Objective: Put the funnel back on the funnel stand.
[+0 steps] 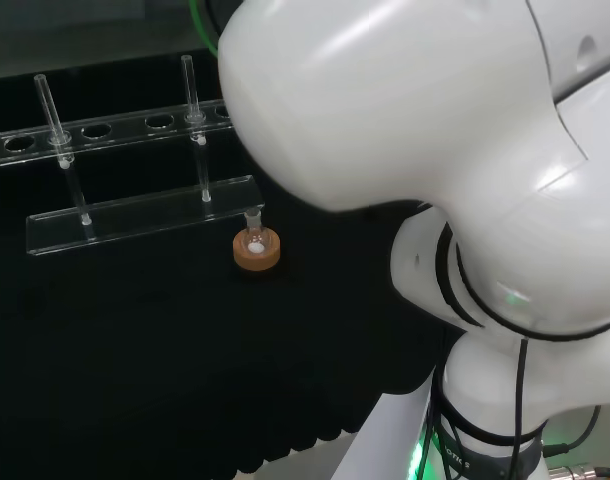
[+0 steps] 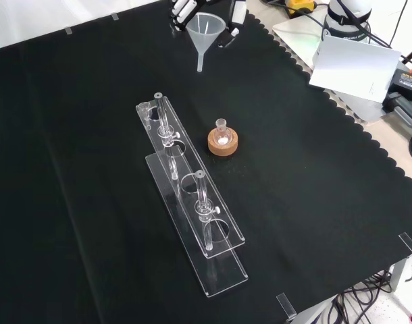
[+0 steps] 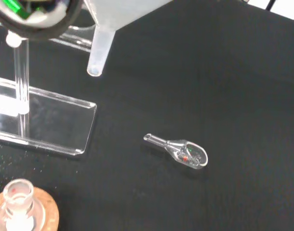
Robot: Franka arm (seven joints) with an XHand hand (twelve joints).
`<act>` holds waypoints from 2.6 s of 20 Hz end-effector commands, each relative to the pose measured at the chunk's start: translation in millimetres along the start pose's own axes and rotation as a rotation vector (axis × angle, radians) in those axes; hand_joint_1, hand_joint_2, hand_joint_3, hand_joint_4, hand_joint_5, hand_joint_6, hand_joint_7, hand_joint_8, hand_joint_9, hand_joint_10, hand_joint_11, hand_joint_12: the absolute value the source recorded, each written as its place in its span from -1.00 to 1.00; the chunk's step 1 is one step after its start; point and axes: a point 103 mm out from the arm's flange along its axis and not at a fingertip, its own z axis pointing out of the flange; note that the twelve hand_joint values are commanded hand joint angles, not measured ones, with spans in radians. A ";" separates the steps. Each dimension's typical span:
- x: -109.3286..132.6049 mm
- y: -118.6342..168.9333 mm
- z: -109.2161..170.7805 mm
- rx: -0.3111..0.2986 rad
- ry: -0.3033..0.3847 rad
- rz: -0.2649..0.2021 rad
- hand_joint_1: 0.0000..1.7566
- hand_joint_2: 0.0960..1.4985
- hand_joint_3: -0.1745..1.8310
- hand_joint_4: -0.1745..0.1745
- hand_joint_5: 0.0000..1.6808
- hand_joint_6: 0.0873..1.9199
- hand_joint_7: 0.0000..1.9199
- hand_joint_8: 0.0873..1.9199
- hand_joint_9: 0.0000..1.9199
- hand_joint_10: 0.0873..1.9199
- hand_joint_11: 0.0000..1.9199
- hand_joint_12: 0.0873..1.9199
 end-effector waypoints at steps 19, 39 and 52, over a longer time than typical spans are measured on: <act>5.9 106.9 -3.5 -0.024 0.035 -0.079 0.01 -0.01 -0.23 0.07 0.09 -0.31 -0.11 -0.36 0.30 -0.85 -0.08 0.04; 12.6 135.3 0.8 -0.028 0.000 -0.055 0.13 0.45 -0.78 1.00 0.10 0.10 -0.11 -0.33 0.31 -0.86 -0.08 0.06; 14.2 133.1 2.4 -0.028 0.000 -0.055 0.13 0.46 -0.79 1.00 0.10 0.09 -0.11 -0.33 0.31 -0.86 -0.08 0.06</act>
